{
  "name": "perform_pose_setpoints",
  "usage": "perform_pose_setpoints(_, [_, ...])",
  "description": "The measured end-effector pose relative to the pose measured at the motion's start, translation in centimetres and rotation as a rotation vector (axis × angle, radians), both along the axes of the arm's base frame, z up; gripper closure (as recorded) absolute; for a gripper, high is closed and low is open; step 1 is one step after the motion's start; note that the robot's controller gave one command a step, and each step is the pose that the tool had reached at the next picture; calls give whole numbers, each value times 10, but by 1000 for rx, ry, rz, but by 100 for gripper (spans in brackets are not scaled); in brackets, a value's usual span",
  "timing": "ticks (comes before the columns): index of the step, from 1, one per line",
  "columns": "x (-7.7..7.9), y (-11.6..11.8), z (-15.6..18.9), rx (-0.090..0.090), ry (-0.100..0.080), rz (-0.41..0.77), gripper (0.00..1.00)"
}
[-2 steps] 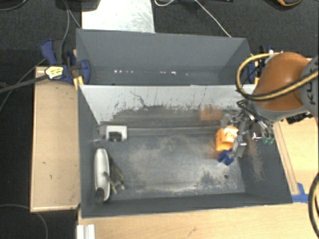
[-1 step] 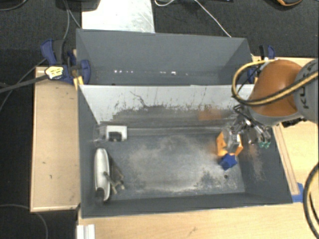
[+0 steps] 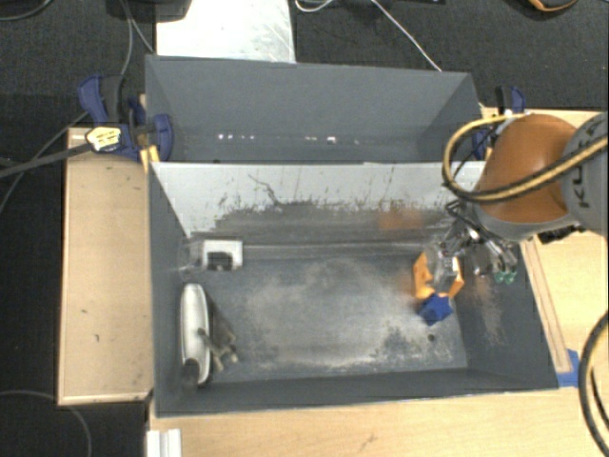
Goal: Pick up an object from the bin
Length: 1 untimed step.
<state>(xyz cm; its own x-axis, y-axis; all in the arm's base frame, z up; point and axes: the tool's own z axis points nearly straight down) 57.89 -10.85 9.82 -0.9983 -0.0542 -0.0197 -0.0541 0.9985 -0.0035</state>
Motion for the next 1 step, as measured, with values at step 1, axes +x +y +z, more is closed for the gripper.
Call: perform_pose_setpoints(1, [0, -1, 76, 1, 3, -13, 100])
